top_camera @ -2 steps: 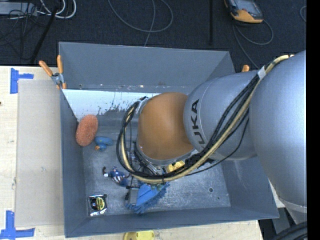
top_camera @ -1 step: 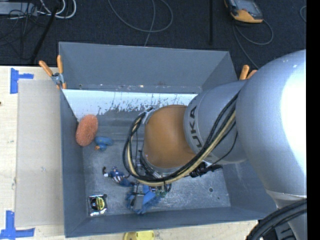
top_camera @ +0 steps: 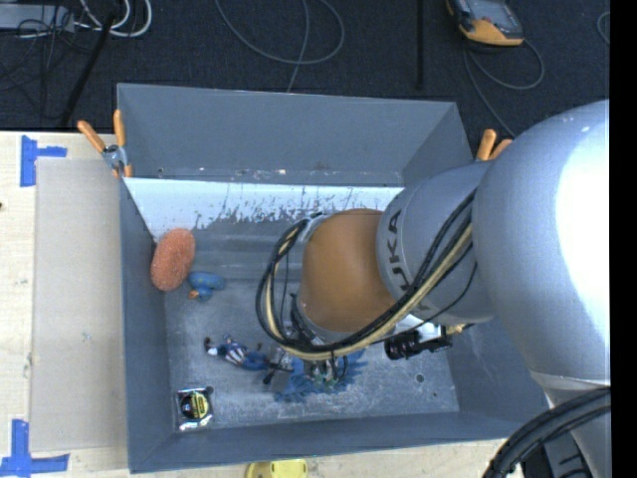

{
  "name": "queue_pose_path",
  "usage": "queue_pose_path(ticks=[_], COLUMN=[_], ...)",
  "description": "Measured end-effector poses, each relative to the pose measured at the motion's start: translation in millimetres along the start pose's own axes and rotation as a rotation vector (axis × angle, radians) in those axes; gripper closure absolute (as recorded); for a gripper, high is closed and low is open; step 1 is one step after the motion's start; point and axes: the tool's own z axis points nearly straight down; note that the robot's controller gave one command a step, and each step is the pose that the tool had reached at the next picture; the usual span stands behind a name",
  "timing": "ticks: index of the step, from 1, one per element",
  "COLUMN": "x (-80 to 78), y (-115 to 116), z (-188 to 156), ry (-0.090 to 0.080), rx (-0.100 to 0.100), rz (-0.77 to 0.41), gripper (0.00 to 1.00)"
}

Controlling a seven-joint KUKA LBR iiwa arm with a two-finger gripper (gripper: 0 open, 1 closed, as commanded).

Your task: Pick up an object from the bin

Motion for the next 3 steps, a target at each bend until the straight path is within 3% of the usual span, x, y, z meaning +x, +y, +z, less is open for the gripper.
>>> queue_pose_path(ticks=[1, 2, 3], x=[0.0, -0.4, -0.4], y=[0.0, 7.2, 7.1], z=[0.0, -125.7, -125.7], ry=[0.000, 0.003, 0.003], rx=[0.000, 0.004, 0.004], rz=[0.002, -0.021, -0.020], gripper=[1.00, 1.00, 0.00])
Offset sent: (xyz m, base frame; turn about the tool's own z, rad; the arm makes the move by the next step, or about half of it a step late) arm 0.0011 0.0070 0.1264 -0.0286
